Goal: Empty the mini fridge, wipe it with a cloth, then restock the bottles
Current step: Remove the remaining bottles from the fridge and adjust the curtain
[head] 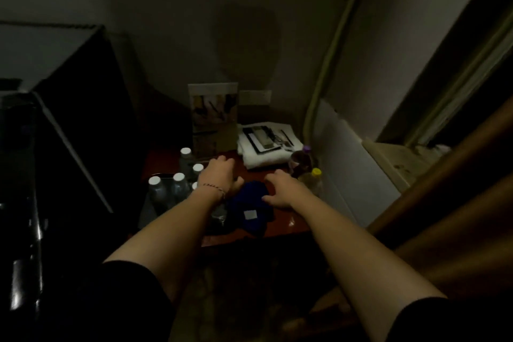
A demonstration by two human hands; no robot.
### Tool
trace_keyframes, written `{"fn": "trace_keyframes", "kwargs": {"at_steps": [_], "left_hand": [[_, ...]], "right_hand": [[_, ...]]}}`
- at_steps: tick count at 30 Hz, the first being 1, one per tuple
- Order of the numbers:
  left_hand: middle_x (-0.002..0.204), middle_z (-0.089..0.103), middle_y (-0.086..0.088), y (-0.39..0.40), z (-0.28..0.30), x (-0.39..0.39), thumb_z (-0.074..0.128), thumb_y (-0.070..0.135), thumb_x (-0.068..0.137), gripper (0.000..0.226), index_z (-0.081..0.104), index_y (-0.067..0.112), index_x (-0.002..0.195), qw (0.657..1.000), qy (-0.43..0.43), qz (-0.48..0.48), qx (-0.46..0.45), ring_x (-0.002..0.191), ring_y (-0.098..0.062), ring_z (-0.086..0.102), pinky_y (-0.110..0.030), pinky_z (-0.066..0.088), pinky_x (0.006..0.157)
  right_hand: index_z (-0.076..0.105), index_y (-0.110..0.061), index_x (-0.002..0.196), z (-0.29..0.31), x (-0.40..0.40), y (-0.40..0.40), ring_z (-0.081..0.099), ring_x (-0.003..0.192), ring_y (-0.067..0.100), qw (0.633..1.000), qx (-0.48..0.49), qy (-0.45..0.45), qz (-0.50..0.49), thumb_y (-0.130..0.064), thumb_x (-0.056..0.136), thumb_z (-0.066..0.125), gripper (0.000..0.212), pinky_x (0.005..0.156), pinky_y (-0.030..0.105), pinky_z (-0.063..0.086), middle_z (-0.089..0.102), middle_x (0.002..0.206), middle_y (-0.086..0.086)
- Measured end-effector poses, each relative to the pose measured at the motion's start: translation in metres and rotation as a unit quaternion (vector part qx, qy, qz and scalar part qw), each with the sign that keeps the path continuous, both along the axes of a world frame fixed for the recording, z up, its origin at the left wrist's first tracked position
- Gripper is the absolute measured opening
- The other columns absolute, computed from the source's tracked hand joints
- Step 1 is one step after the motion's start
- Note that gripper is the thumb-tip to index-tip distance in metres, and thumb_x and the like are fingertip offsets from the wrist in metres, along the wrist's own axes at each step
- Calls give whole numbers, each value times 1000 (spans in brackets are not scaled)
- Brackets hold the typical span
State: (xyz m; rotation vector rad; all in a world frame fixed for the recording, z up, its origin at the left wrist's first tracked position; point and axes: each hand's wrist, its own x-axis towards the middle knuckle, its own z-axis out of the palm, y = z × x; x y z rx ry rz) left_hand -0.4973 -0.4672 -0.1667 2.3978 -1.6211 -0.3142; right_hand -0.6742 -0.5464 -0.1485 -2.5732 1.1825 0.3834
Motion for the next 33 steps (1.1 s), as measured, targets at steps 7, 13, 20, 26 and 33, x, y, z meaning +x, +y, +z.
{"fn": "trace_keyframes", "kwargs": {"at_steps": [7,13,20,26,33], "left_hand": [[123,49,-8,25,-7,84,60,45,86,46,52,17,121,985,-26,172,21,118,-29,45,-45,48,91],[125,46,-7,51,-29,112,65,38,84,46,52,18,123,966,-6,248,70,119,-30,43,-47,50,91],[120,49,-2,38,-42,104,72,39,77,47,57,20,118,966,51,250,31,112,-24,52,-41,50,92],[122,47,-2,15,-53,82,74,44,75,56,56,21,122,975,81,196,65,112,-21,51,-40,49,93],[125,48,1,1,-63,78,71,39,82,49,58,27,128,974,96,166,121,111,-23,54,-40,48,95]], "right_hand": [[51,-19,133,-18,99,-23,54,116,33,990,17,-19,137,-43,90,66,51,95,48,50,45,129,8],[53,-25,131,-33,154,-39,55,116,33,972,35,-23,232,-44,89,65,48,92,46,49,47,129,5],[51,-24,134,-48,189,-50,55,112,33,952,36,-6,304,-41,90,65,49,86,44,50,41,134,3],[51,-21,134,-56,209,-69,57,105,30,948,26,1,317,-34,89,68,49,86,48,53,39,125,5],[39,-29,147,-77,223,-77,53,121,30,940,60,27,334,-31,89,70,66,95,48,51,36,145,2]]}}
